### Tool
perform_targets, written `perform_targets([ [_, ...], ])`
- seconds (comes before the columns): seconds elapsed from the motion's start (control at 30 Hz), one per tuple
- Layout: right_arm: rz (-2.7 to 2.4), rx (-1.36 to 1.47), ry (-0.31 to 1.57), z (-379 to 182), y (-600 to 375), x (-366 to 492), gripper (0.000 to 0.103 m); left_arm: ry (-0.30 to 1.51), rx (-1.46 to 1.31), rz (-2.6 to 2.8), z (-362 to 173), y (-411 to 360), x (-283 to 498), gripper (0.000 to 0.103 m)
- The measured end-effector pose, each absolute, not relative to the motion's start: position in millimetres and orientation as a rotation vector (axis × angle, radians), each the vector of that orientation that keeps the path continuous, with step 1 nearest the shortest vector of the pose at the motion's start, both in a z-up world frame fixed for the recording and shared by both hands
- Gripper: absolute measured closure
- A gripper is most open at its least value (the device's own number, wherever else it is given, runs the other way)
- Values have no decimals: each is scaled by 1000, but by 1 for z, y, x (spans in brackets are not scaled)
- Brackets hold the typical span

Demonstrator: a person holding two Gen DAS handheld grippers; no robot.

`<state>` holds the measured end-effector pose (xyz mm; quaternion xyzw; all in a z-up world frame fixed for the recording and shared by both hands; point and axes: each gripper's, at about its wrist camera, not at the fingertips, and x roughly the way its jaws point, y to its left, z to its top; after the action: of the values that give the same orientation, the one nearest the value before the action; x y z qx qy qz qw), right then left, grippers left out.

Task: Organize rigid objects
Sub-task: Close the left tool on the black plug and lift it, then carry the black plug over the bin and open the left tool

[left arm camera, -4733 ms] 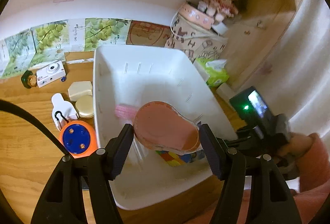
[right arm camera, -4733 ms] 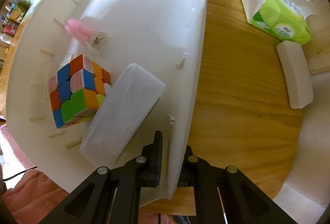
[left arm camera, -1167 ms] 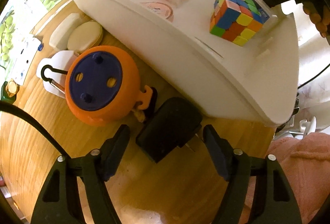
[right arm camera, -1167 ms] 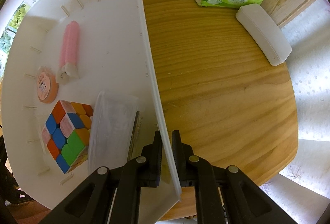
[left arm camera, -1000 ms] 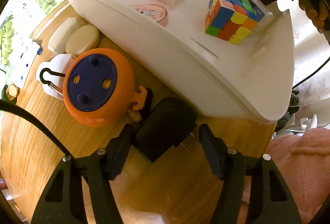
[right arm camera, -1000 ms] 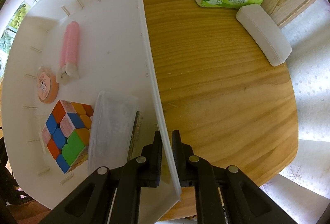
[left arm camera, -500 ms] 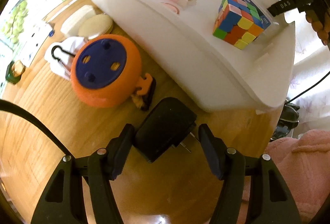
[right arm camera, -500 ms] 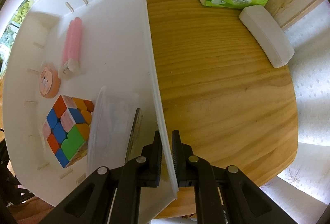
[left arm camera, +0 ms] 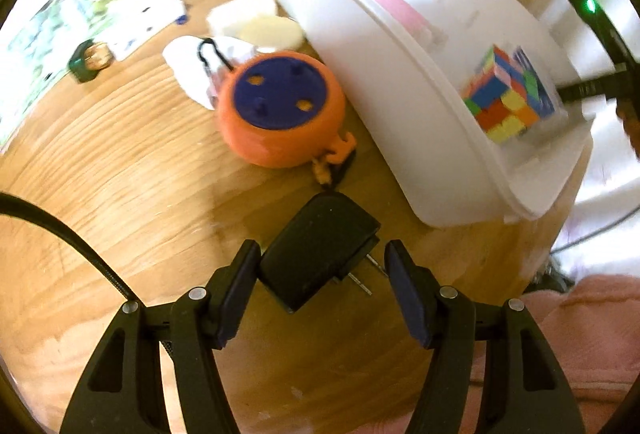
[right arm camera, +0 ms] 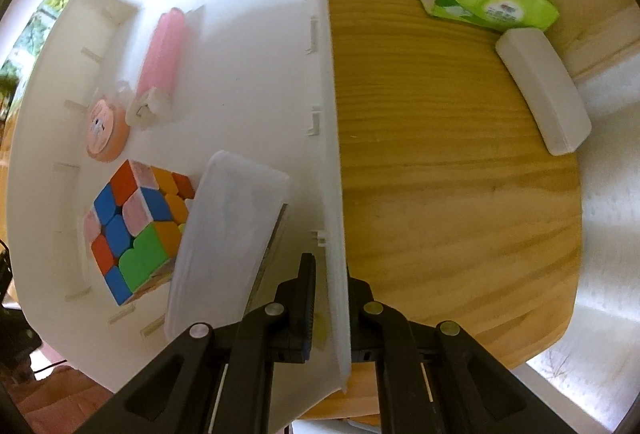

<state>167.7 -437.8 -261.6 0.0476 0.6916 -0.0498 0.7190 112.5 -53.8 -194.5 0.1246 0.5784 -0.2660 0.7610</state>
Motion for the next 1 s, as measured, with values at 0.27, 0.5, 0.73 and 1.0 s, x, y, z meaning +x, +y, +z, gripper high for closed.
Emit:
perform_targets([
  [0.27,-42,54,1539,-262,-432,168,95,1185,144,-458,-164,-45,114,36],
  [0.5,10,1,1548,-263,-425,168,95,1108,82,-394,-139,-51,114,36],
  [0.73,62,-42,1552,-263,-419,166,96,1040,46,-394,-119,-73,115,35],
  [1.0,115,-92,1555,-268,-414,167,96,985,31,-443,-98,-102,110,35],
])
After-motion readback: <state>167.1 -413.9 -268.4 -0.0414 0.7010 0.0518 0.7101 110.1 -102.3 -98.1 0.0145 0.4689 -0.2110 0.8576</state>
